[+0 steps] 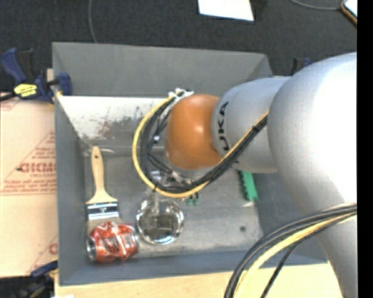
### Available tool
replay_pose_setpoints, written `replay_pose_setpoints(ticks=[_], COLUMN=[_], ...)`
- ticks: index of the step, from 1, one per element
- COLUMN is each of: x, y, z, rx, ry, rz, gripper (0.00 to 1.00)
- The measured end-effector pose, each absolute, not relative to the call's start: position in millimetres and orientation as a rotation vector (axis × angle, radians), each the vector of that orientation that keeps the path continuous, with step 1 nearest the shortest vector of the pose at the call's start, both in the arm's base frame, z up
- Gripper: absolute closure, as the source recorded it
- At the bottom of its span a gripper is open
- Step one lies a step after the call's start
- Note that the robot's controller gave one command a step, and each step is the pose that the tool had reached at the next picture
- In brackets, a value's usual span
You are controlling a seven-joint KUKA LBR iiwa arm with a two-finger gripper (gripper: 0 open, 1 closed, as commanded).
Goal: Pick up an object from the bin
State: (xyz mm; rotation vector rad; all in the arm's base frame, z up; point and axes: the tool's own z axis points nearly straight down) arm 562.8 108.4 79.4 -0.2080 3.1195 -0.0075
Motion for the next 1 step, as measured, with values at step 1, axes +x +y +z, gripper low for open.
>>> replay_pose_setpoints(ticks=[1], x=[562.9], y=[108.5], z=[79.4], rx=[-0.209], ry=[3.119], rz=[-0.008], gripper=[1.00])
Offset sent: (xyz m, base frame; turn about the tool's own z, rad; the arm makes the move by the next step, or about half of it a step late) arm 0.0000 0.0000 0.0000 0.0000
